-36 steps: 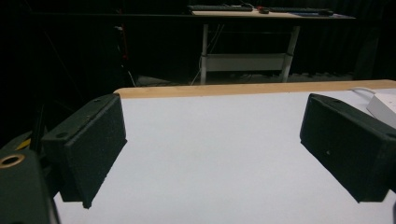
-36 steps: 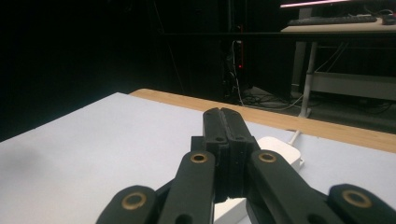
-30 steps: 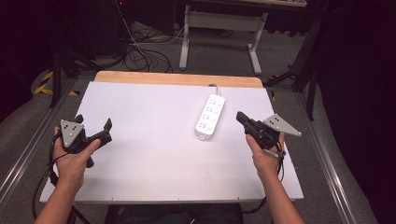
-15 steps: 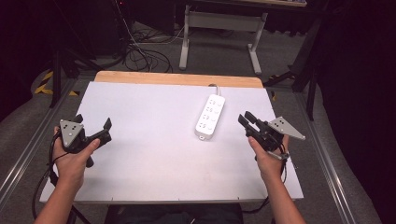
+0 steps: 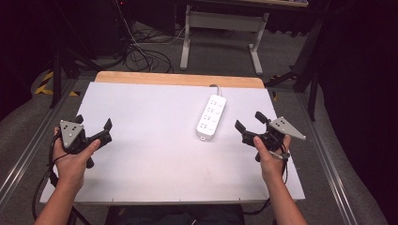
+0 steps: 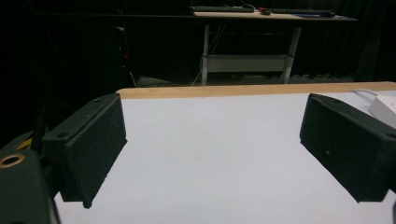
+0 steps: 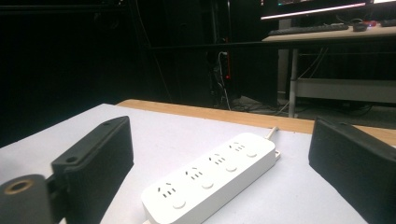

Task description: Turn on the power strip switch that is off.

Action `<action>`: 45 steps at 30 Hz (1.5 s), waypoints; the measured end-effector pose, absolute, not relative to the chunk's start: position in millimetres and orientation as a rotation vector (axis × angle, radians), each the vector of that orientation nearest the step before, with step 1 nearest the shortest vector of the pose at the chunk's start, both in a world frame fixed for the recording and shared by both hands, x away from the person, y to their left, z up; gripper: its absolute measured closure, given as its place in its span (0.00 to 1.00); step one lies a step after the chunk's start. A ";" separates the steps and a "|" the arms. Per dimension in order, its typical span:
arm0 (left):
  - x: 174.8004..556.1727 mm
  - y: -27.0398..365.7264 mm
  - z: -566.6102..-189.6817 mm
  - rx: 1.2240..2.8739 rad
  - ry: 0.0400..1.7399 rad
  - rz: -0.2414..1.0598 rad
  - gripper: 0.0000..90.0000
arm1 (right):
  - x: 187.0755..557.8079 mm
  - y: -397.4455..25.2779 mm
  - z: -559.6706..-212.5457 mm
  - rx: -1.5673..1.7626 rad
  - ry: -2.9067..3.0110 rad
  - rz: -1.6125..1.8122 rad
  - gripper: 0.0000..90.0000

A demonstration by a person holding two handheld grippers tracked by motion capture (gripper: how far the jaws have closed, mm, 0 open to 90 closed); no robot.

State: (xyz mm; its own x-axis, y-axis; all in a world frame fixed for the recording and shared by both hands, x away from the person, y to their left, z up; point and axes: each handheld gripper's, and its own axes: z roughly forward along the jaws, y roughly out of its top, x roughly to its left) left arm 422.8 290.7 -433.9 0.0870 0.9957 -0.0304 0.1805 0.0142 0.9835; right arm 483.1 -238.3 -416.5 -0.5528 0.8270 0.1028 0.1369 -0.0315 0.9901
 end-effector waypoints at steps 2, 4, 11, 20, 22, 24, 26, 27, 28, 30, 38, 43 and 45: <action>423.0 290.6 -433.9 1.367 1.280 1.037 0.09 | 482.9 -238.1 -416.5 1.012 1.706 1.638 0.05; 423.1 290.3 -434.0 1.370 1.280 1.037 0.09 | 482.5 -238.4 -416.4 1.010 1.702 1.637 0.05; 422.7 289.2 -433.6 1.371 1.272 1.033 0.09 | 483.1 -241.3 -418.9 1.042 1.700 1.648 0.05; 420.7 288.7 -432.9 1.369 1.270 1.035 0.09 | 481.7 -244.6 -419.6 1.050 1.691 1.649 0.05; 421.0 288.6 -433.0 1.368 1.270 1.035 0.09 | 482.0 -244.5 -420.3 1.044 1.696 1.644 0.05; 421.4 288.6 -433.1 1.370 1.271 1.032 0.09 | 482.2 -244.3 -420.7 1.041 1.704 1.641 0.05; 421.8 288.8 -433.2 1.371 1.271 1.034 0.09 | 482.5 -244.0 -421.1 1.042 1.706 1.638 0.04; 421.9 289.0 -433.1 1.370 1.272 1.034 0.09 | 482.7 -244.0 -421.4 1.043 1.708 1.638 0.04; 422.1 289.1 -433.2 1.370 1.273 1.033 0.09 | 482.9 -244.0 -421.6 1.045 1.709 1.639 0.04; 422.4 289.2 -433.3 1.368 1.273 1.033 0.09 | 482.8 -244.1 -421.7 1.044 1.708 1.643 0.04; 421.3 288.2 -432.7 1.367 1.267 1.029 0.09 | 481.4 -243.6 -421.5 1.042 1.708 1.640 0.04; 421.7 288.6 -432.8 1.367 1.270 1.030 0.09 | 481.6 -243.2 -421.8 1.043 1.712 1.637 0.04; 422.0 288.4 -432.9 1.364 1.270 1.029 0.09 | 481.7 -243.6 -422.1 1.043 1.713 1.636 0.04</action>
